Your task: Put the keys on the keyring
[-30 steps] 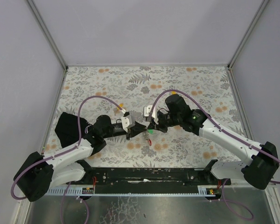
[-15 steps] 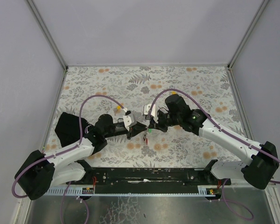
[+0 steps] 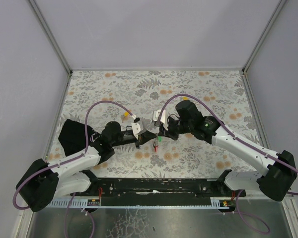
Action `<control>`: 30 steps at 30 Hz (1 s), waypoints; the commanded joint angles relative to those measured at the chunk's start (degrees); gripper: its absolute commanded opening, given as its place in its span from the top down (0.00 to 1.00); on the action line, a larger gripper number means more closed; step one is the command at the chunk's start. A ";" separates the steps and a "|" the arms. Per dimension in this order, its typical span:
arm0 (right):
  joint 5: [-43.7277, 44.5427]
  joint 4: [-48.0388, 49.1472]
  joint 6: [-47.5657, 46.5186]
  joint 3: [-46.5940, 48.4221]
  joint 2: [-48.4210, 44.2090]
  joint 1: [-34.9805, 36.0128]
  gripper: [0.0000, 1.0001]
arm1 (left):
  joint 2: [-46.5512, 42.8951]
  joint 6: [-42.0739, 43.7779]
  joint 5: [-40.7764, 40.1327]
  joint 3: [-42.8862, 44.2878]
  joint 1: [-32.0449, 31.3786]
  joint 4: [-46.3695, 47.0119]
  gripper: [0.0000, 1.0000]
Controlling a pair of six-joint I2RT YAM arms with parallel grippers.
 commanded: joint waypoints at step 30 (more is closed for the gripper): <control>1.87 19.68 18.49 -13.78 -0.32 -0.32 1.00 | -0.57 -8.55 -4.15 -8.45 -0.39 24.31 1.00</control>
